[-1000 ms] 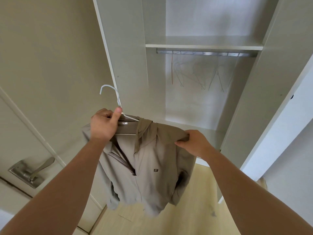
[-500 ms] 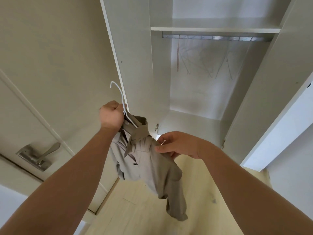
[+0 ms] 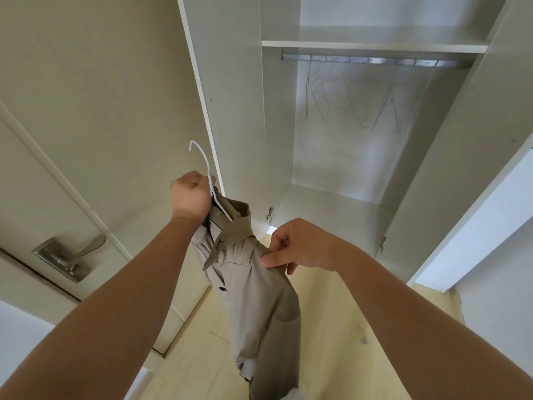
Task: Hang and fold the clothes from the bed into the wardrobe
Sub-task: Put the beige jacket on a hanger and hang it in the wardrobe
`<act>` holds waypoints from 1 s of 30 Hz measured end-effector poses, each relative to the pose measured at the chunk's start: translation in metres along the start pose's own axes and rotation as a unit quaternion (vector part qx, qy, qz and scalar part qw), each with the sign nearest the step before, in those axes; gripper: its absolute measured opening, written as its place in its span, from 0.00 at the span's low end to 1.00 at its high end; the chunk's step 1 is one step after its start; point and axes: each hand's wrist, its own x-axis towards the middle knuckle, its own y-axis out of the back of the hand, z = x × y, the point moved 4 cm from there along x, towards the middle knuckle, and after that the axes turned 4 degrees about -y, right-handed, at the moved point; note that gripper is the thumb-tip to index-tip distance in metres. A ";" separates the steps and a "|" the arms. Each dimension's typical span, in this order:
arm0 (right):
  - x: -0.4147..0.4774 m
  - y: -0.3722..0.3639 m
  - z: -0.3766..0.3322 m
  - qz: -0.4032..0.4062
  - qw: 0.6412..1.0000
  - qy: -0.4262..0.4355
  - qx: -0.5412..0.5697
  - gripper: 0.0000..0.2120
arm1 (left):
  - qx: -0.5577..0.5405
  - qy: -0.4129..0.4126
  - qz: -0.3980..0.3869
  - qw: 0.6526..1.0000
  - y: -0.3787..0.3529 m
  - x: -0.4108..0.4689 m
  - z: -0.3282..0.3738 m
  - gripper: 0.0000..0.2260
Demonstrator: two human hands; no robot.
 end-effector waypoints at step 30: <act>-0.001 0.045 0.037 0.158 0.904 -0.179 -0.355 0.06 | 0.295 -0.098 0.144 0.940 0.016 -0.015 0.016 0.18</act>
